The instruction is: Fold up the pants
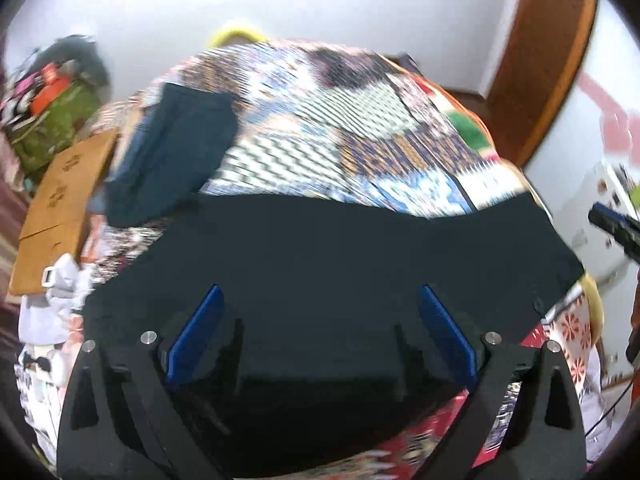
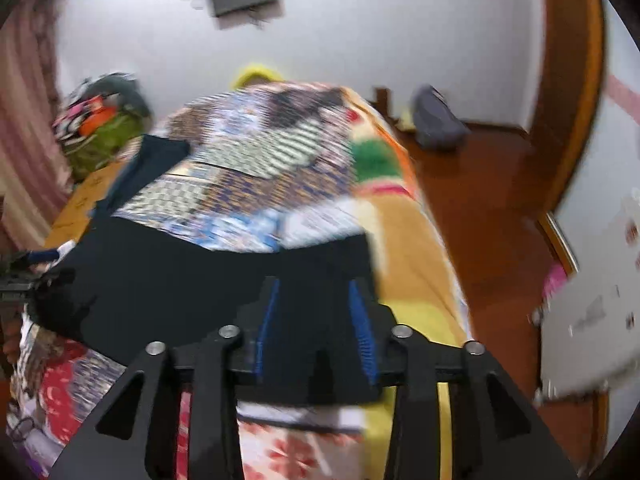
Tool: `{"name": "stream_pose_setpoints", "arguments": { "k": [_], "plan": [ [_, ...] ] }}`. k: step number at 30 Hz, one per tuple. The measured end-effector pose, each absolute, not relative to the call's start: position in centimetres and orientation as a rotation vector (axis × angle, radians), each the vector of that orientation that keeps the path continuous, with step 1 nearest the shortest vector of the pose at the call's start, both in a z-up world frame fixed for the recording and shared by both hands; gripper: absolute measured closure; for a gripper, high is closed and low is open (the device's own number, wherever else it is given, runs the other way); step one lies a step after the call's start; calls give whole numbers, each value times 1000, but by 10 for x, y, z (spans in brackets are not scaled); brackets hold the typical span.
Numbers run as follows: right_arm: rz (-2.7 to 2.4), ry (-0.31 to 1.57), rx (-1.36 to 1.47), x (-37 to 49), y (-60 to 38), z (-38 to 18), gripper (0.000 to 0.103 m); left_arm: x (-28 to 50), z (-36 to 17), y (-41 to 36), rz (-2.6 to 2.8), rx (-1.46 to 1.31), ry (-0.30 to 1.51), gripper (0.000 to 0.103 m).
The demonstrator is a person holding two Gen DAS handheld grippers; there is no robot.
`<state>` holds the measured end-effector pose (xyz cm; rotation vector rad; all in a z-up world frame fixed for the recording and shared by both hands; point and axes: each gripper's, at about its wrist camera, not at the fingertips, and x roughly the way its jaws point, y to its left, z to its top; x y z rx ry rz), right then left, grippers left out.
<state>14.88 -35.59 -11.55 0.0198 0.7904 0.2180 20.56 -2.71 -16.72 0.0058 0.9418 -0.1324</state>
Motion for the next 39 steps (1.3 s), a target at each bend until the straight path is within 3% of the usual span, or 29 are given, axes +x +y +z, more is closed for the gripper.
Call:
{"name": "stream_pose_setpoints", "arguments": {
  "k": [4,11,16,22,25,32,36,39],
  "plan": [
    [354,734,-61,155,-296,-102,54,201,-153,30,-39,-46,903,5],
    [577,744,-135,181,-200,-106,54,194,-161,141,141,-157,907,4],
    [701,798,-208,209,-133,-127,54,204,-199,219,190,-327,1009,4],
    [810,890,-245,250,-72,-157,54,221,-247,259,219,-361,1102,5],
    [842,934,-252,272,-47,-168,54,234,-275,270,201,-386,1168,13],
    [895,1015,-269,314,-2,-193,55,250,-310,263,11,-479,1241,48],
    [908,1085,-271,329,22,-211,87,247,-307,260,4,-453,1211,61],
    [897,1095,-309,330,29,-219,94,244,-304,262,57,-428,1181,67]
  ]
}}
